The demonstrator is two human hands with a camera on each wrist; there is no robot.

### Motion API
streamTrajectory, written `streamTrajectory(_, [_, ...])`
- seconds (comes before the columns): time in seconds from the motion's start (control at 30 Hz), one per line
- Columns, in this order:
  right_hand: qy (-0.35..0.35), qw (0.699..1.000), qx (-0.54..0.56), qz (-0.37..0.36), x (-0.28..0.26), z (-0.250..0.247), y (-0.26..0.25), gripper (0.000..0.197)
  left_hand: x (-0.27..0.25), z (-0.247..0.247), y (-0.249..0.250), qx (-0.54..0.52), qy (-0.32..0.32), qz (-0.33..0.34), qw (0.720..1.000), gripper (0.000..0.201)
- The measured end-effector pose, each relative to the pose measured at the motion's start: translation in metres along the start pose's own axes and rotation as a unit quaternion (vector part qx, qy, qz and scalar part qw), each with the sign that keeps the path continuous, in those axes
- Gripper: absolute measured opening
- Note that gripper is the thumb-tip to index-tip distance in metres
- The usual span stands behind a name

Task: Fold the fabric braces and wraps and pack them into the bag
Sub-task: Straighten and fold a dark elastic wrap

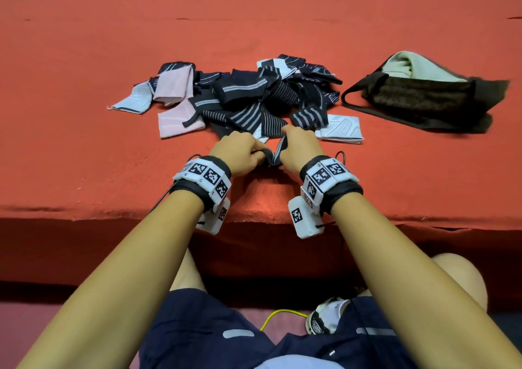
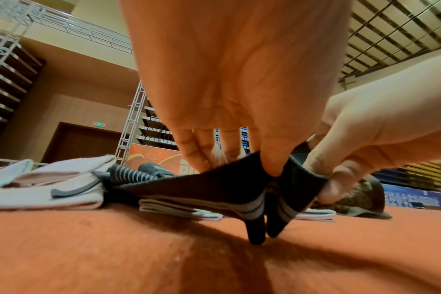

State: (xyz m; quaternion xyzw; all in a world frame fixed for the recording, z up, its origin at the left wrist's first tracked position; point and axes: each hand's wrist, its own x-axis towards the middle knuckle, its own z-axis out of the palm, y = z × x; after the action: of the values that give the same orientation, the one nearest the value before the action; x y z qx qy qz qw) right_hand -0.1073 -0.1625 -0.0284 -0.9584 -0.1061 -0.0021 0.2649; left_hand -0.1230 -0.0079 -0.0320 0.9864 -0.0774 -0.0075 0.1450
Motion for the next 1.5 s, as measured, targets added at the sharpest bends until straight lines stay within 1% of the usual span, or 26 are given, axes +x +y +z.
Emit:
streamTrajectory(0.07, [0.004, 1.0, 0.008, 0.004, -0.006, 0.001, 0.003, 0.039, -0.006, 0.004, 0.004, 0.001, 0.011, 0.003, 1.0, 0.039])
streamTrajectory(0.17, [-0.004, 1.0, 0.011, 0.014, -0.014, -0.001, 0.011, 0.047, -0.015, 0.012, 0.011, 0.0, 0.021, 0.009, 1.0, 0.046])
streamTrajectory(0.23, [0.001, 1.0, 0.014, 0.023, -0.019, -0.005, 0.02, 0.051, -0.021, 0.018, 0.014, -0.006, 0.031, 0.015, 0.999, 0.044])
streamTrajectory(0.33, [0.027, 0.999, 0.03, 0.037, -0.026, -0.009, 0.033, 0.057, -0.028, 0.032, 0.014, -0.014, 0.053, 0.03, 0.998, 0.035])
streamTrajectory(0.43, [0.02, 0.998, 0.037, 0.048, -0.034, -0.005, 0.043, 0.06, -0.035, 0.045, 0.02, -0.013, 0.068, 0.044, 0.997, 0.035])
streamTrajectory(0.53, [0.018, 0.997, 0.055, 0.058, -0.041, 0.002, 0.047, 0.059, -0.039, 0.051, 0.025, -0.026, 0.071, 0.05, 0.996, 0.037])
streamTrajectory(0.67, [0.018, 0.996, 0.06, 0.058, -0.038, 0.006, 0.044, 0.054, -0.033, 0.054, 0.025, -0.063, 0.037, 0.031, 0.997, 0.045])
streamTrajectory(0.77, [-0.004, 0.998, 0.043, 0.048, -0.035, 0.008, 0.043, 0.048, -0.032, 0.056, 0.031, -0.073, -0.004, 0.018, 0.997, 0.056])
streamTrajectory(0.9, [-0.004, 0.998, 0.023, 0.063, -0.041, 0.007, 0.049, 0.04, -0.034, 0.055, 0.029, -0.126, -0.036, 0.015, 0.991, 0.068])
streamTrajectory(0.97, [0.0, 0.997, 0.024, 0.072, -0.044, 0.003, 0.054, 0.041, -0.036, 0.048, 0.026, -0.154, -0.048, 0.015, 0.987, 0.066])
streamTrajectory(1.03, [0.02, 0.996, 0.021, 0.079, -0.045, -0.004, 0.056, 0.041, -0.034, 0.041, 0.02, -0.173, -0.03, 0.019, 0.984, 0.057])
streamTrajectory(1.1, [0.053, 0.995, 0.021, 0.088, -0.047, -0.013, 0.057, 0.038, -0.03, 0.034, 0.009, -0.159, 0.002, 0.025, 0.987, 0.05])
streamTrajectory(1.13, [0.062, 0.994, 0.015, 0.092, -0.047, -0.017, 0.058, 0.035, -0.027, 0.033, 0.001, -0.142, 0.007, 0.017, 0.99, 0.047])
streamTrajectory(1.2, [0.058, 0.994, 0.008, 0.089, -0.047, -0.018, 0.06, 0.033, -0.02, 0.032, -0.016, -0.113, 0.002, -0.015, 0.993, 0.046])
streamTrajectory(1.27, [0.039, 0.996, 0.016, 0.074, -0.048, -0.013, 0.058, 0.037, -0.015, 0.032, -0.032, -0.099, -0.023, -0.04, 0.994, 0.053])
streamTrajectory(1.33, [0.028, 0.997, 0.027, 0.066, -0.048, -0.004, 0.056, 0.039, -0.012, 0.031, -0.041, -0.087, -0.047, -0.039, 0.994, 0.064])
streamTrajectory(1.37, [0.029, 0.997, 0.036, 0.067, -0.047, -0.001, 0.057, 0.039, -0.01, 0.031, -0.043, -0.079, -0.051, -0.032, 0.995, 0.065])
streamTrajectory(1.43, [0.033, 0.996, 0.054, 0.065, -0.044, 0.002, 0.057, 0.04, -0.009, 0.032, -0.046, -0.059, -0.041, -0.018, 0.997, 0.058])
streamTrajectory(1.5, [0.038, 0.996, 0.06, 0.052, -0.039, 0.002, 0.057, 0.042, -0.008, 0.033, -0.047, -0.034, -0.022, -0.003, 0.999, 0.046])
